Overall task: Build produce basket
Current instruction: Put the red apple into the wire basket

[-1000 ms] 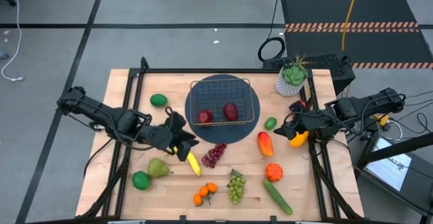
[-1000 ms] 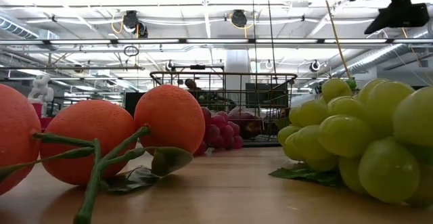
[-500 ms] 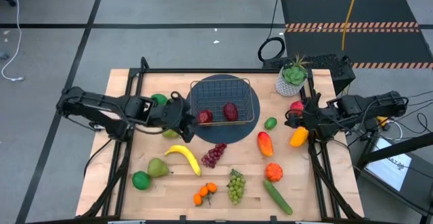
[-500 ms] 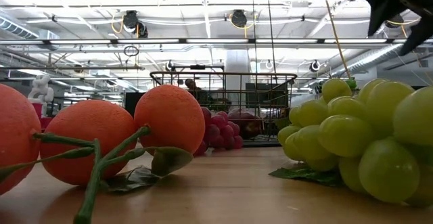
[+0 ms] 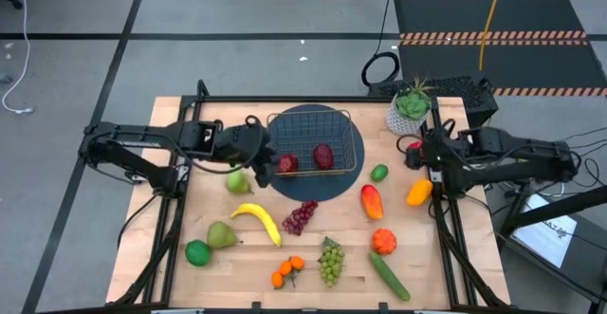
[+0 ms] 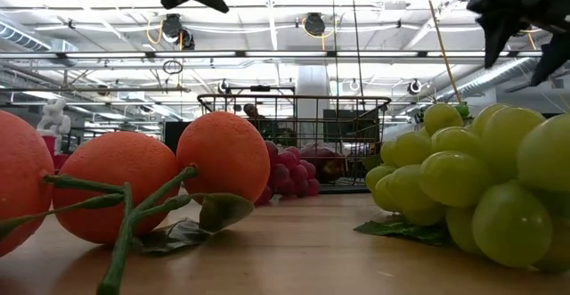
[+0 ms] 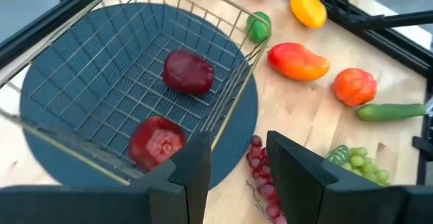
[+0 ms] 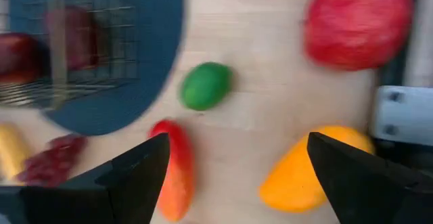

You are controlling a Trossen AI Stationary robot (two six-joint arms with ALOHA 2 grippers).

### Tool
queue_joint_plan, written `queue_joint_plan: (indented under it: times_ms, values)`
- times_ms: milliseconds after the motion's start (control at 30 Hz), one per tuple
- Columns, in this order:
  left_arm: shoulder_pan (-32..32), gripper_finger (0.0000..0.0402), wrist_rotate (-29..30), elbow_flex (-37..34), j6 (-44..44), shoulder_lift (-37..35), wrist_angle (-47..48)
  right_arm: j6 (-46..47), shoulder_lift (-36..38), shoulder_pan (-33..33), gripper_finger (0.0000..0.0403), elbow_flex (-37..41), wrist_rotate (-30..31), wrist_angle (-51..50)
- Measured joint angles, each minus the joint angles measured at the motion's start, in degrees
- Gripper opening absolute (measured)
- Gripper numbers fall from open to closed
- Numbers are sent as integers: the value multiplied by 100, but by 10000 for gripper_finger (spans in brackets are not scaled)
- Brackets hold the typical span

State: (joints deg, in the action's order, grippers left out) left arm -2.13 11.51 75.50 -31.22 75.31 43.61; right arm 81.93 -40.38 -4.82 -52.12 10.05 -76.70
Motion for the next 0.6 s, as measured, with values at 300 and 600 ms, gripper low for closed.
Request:
queue_joint_plan:
  times_ms: [300,600]
  values:
    - [239,143,-130,0,-46,0,-197,-1675,-323,-1791,384,0,-151,383]
    - [443,143,-415,0,-57,0,-198,-3354,-1422,-3317,397,0,-710,157]
